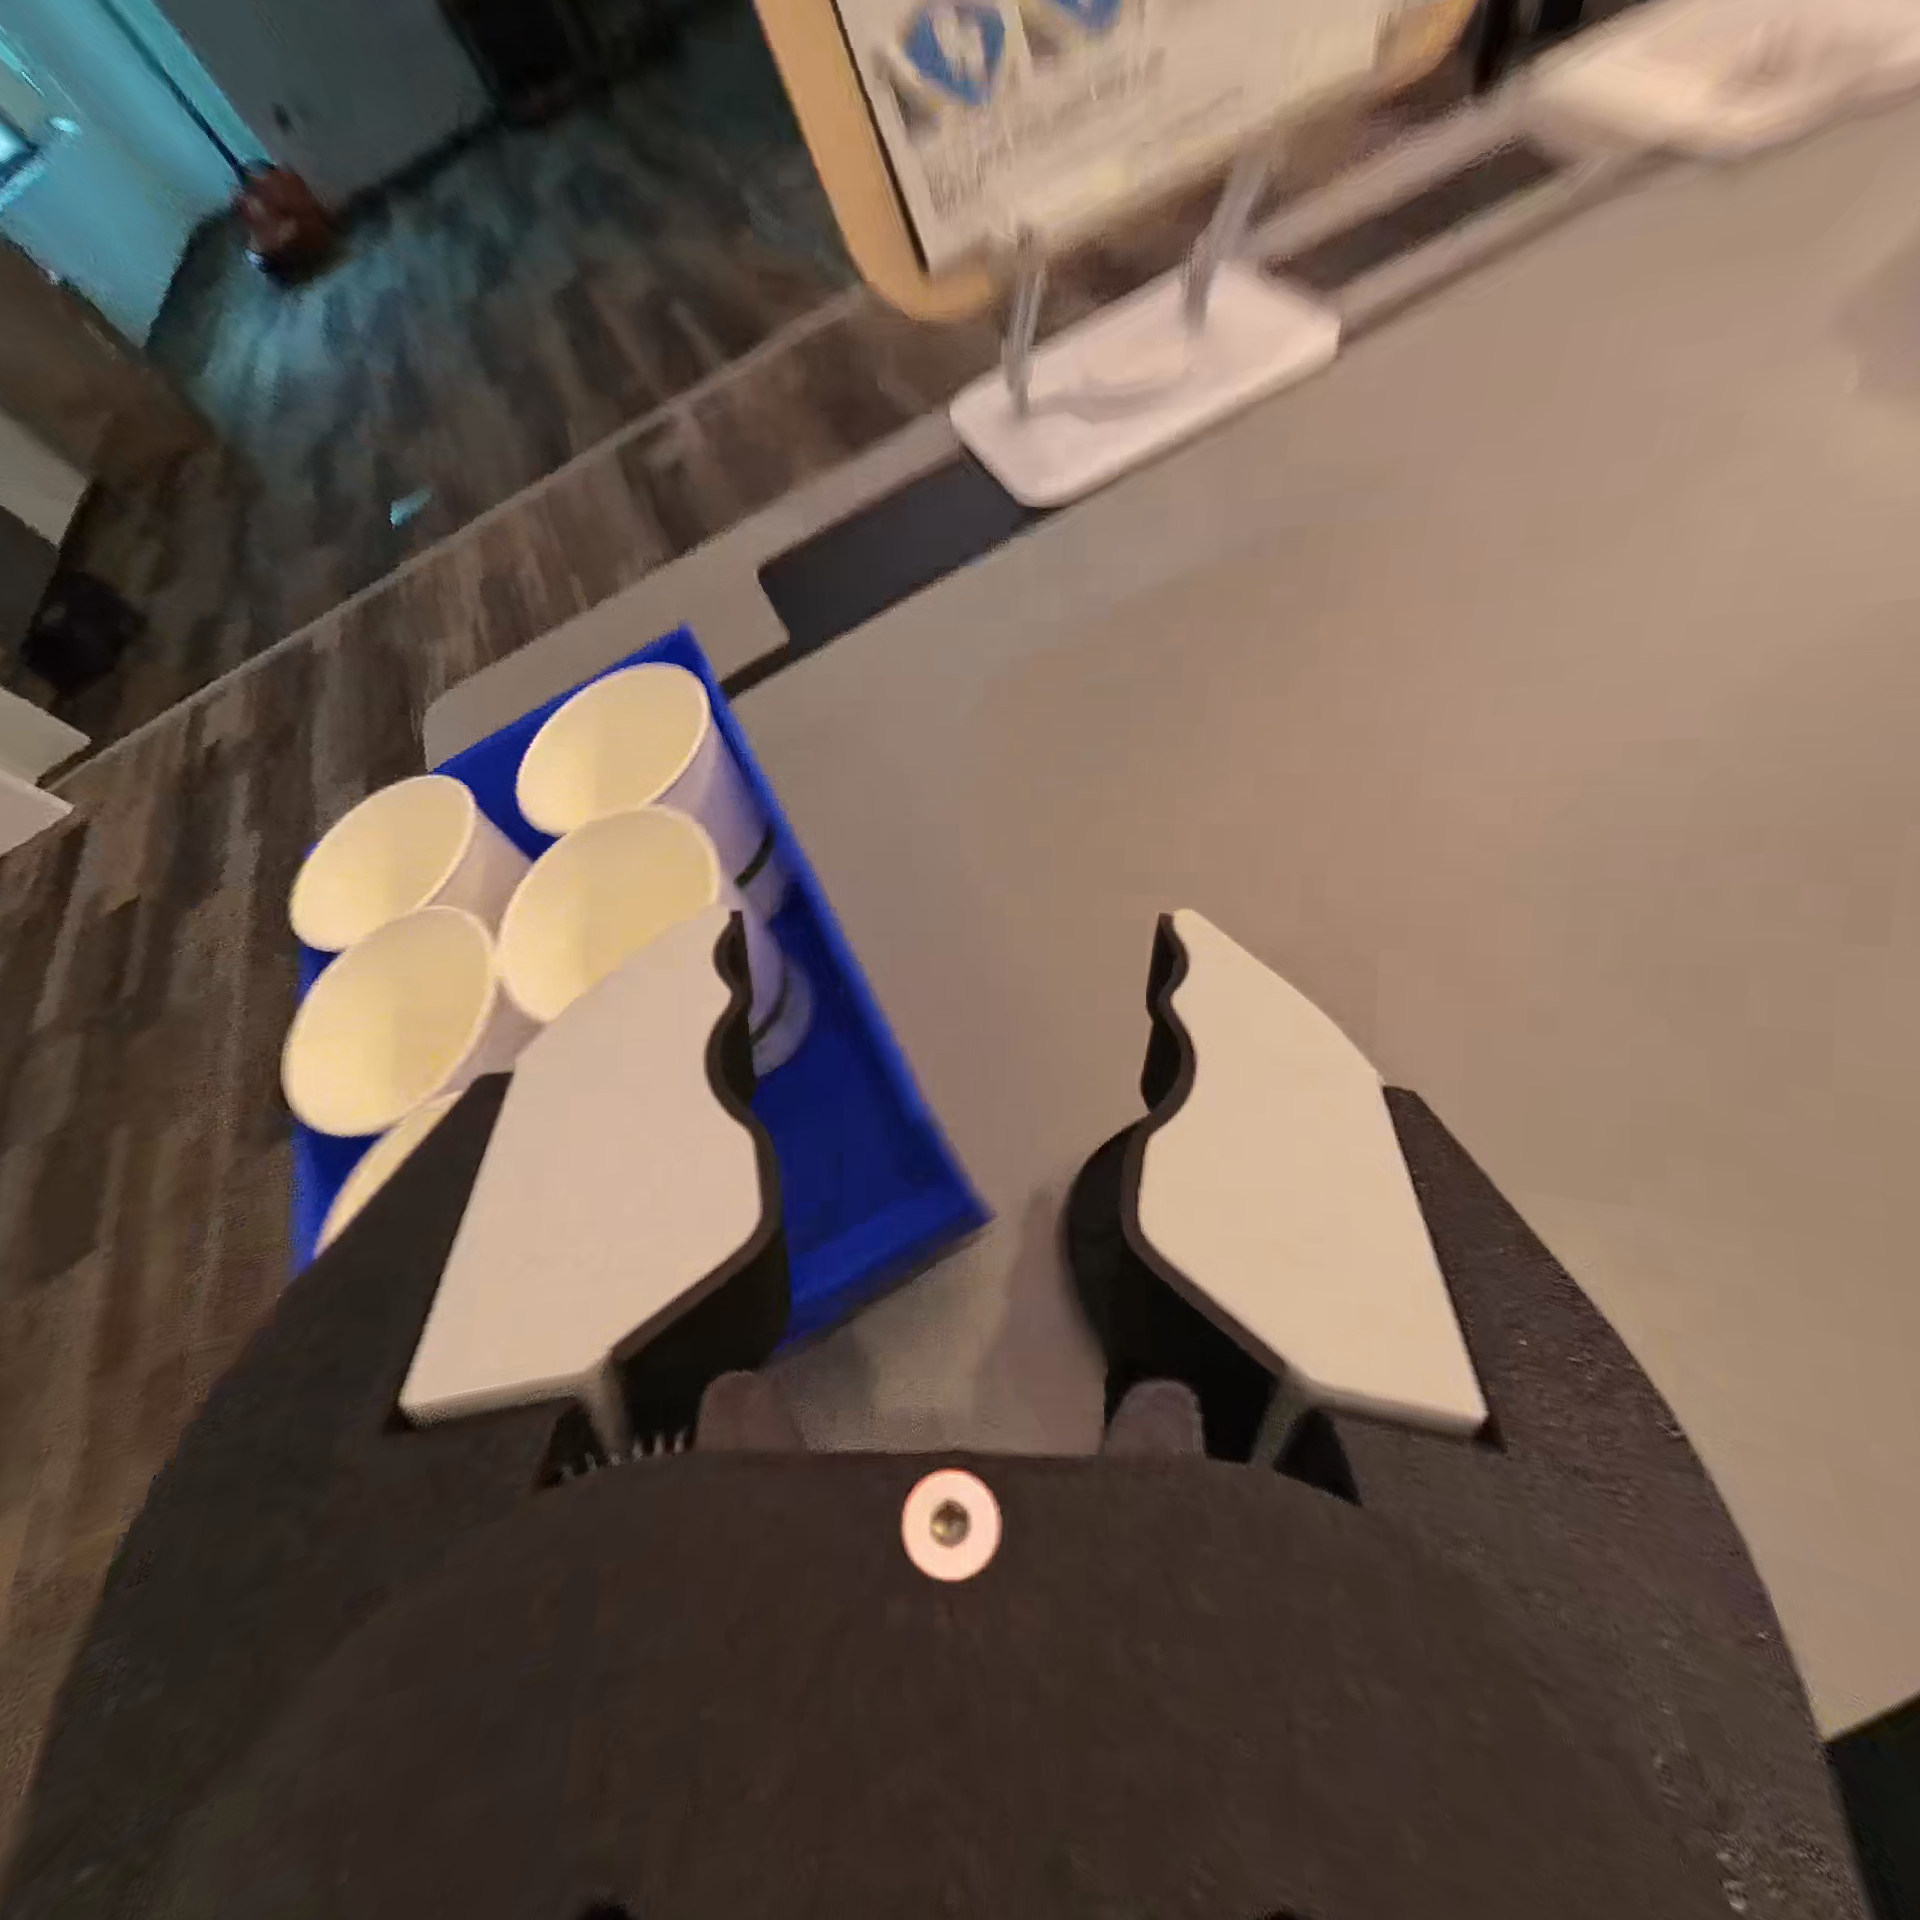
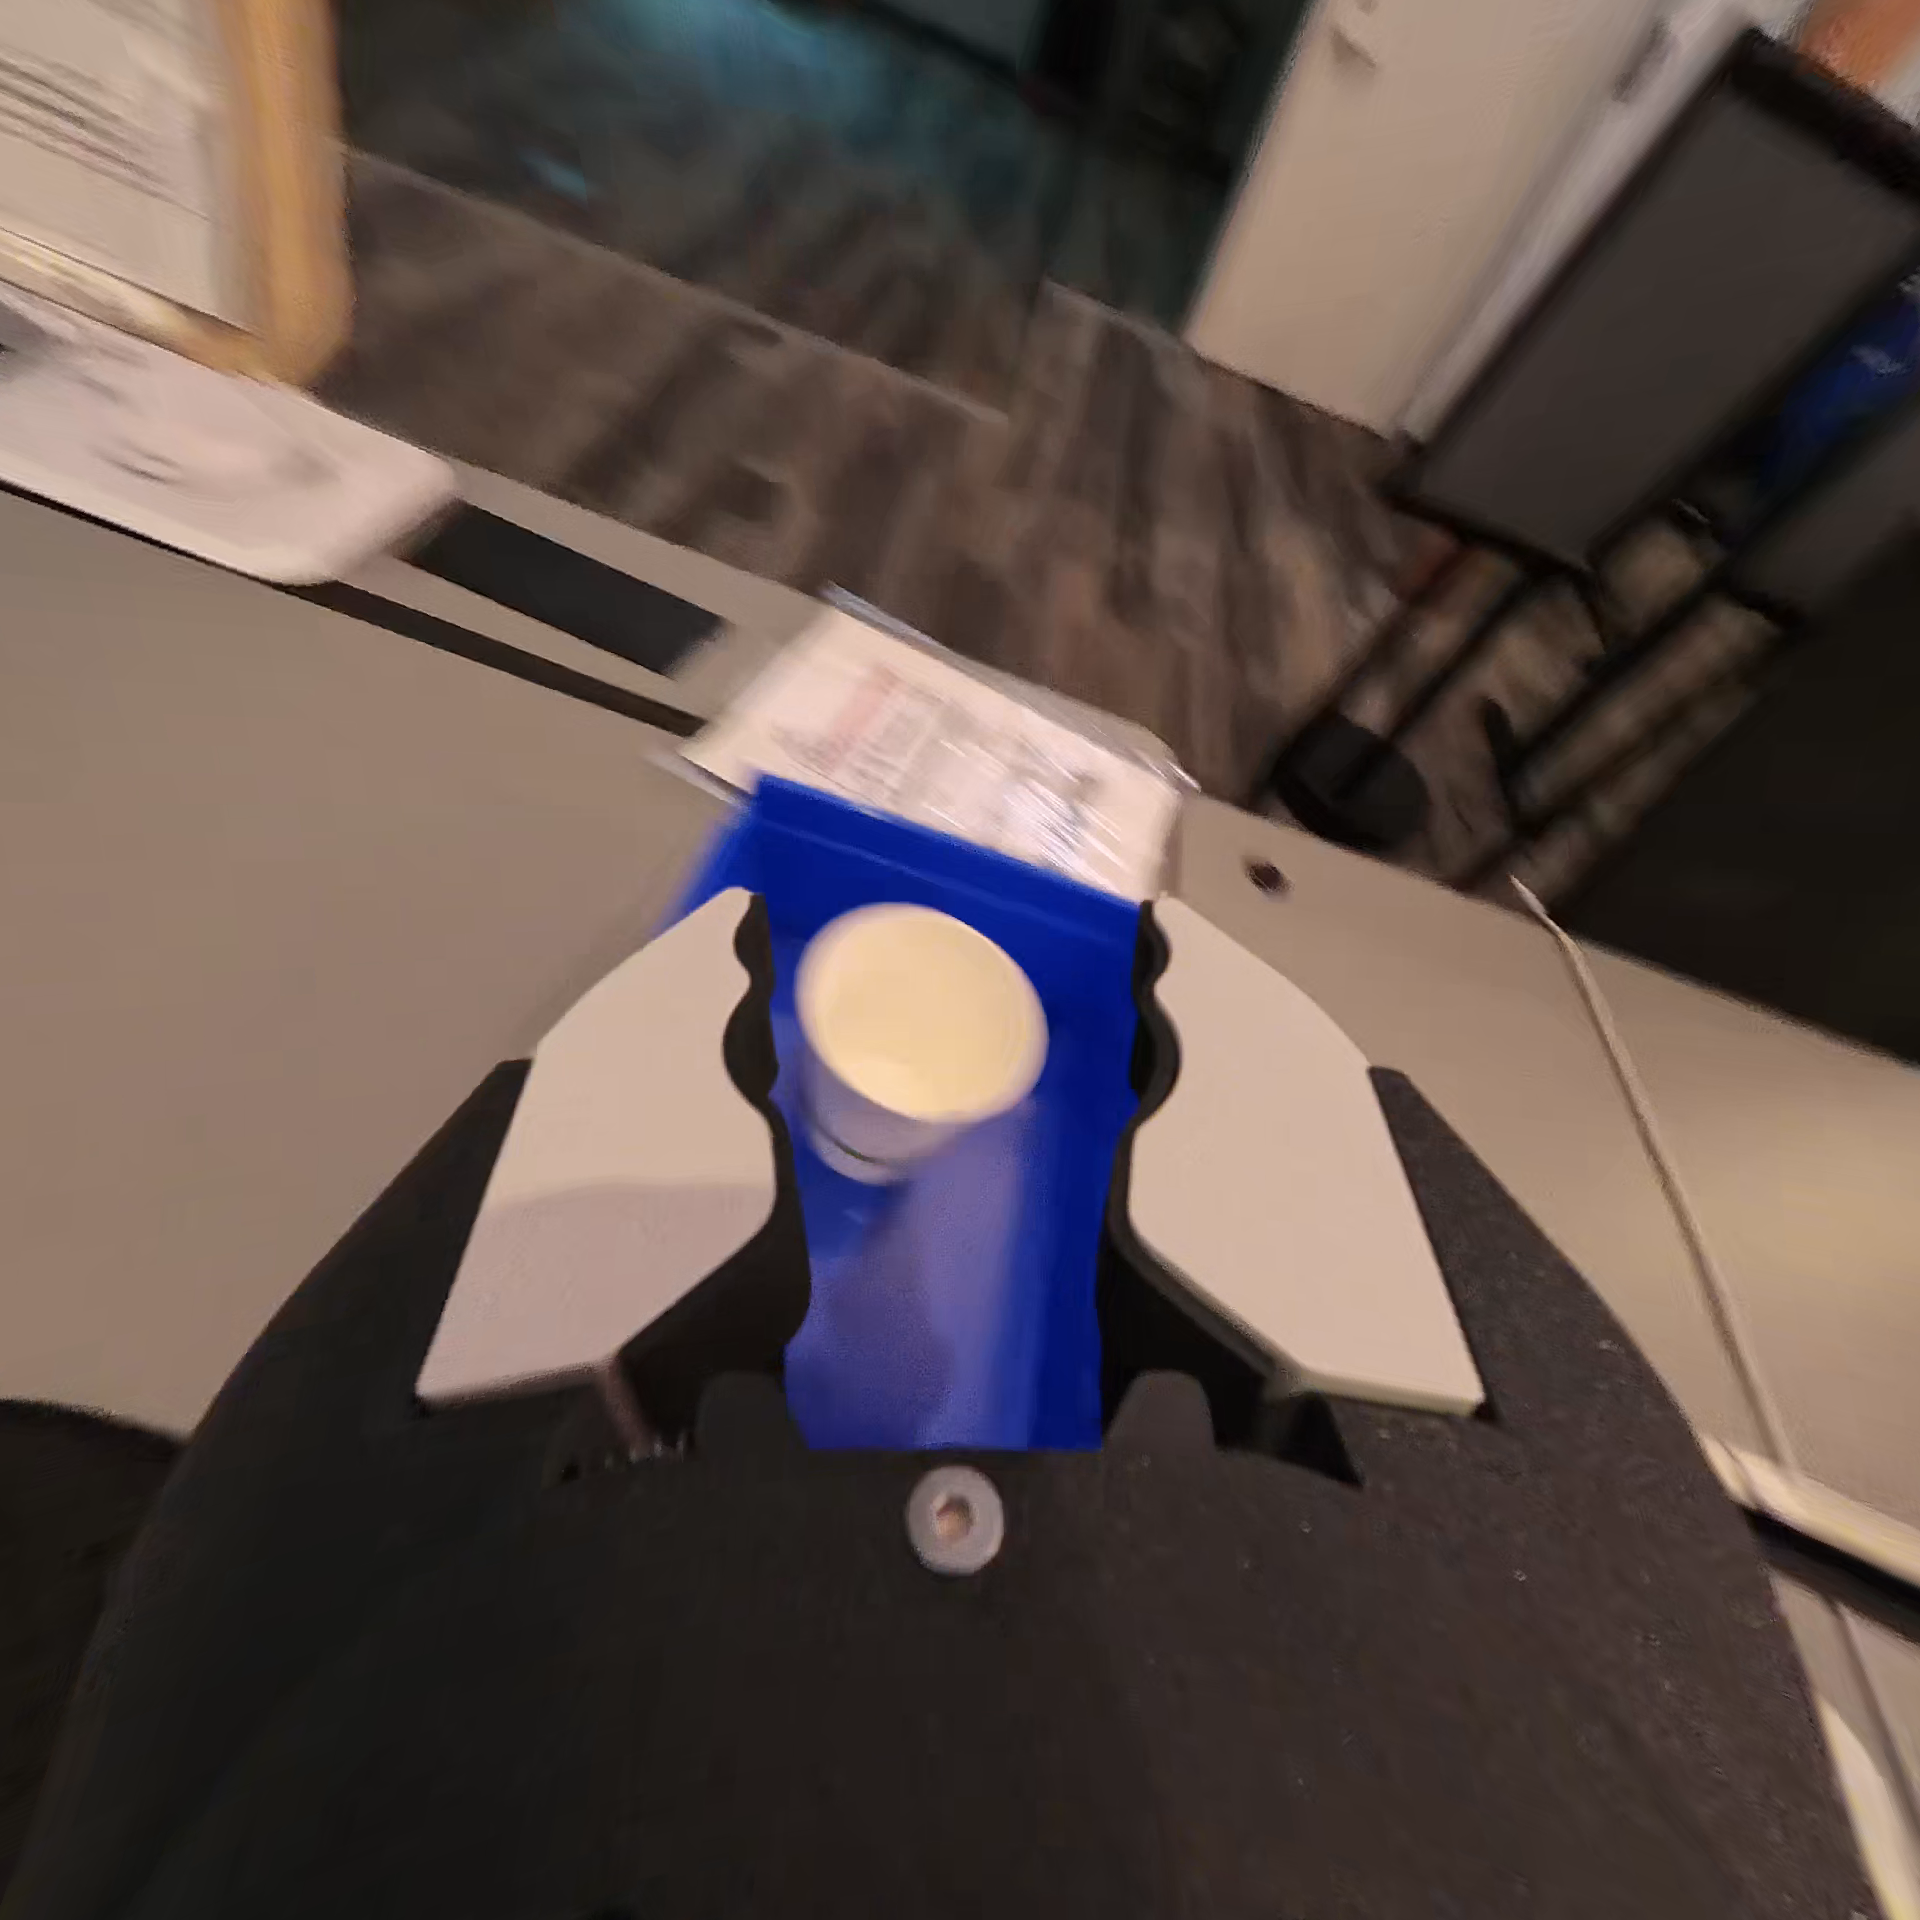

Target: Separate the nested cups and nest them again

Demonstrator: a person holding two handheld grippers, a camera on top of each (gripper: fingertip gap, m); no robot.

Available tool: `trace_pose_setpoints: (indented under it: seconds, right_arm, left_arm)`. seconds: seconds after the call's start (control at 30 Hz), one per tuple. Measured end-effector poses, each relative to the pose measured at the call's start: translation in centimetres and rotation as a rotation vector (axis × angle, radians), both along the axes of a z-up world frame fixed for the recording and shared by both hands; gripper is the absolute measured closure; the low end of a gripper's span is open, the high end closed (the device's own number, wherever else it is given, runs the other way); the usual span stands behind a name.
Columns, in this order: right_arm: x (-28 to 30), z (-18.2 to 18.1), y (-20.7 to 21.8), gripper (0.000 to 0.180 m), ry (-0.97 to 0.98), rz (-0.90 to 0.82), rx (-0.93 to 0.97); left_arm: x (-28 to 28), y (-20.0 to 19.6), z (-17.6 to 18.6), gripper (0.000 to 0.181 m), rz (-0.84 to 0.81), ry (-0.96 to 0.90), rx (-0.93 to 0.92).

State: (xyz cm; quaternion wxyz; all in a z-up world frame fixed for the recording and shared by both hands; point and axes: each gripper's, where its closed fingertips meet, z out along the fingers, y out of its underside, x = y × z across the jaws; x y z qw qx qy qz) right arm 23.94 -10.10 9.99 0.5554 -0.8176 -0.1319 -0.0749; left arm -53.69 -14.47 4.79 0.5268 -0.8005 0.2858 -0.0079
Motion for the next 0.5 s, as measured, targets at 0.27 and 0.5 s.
trace_pose_setpoints:
  seconds: [0.27, 0.5]
  right_arm:
    - [-20.3, 4.8, -1.8, 0.115, 0.216, 0.615, 0.099]
    - [-25.2, 6.9, -0.9, 0.115, 0.288, 0.761, 0.152]
  left_arm:
    - [-9.3, 3.5, -4.5, 0.122, 0.038, 0.357, -0.231]
    - [-13.5, 4.6, -8.4, 0.131, 0.179, 0.476, -0.461]
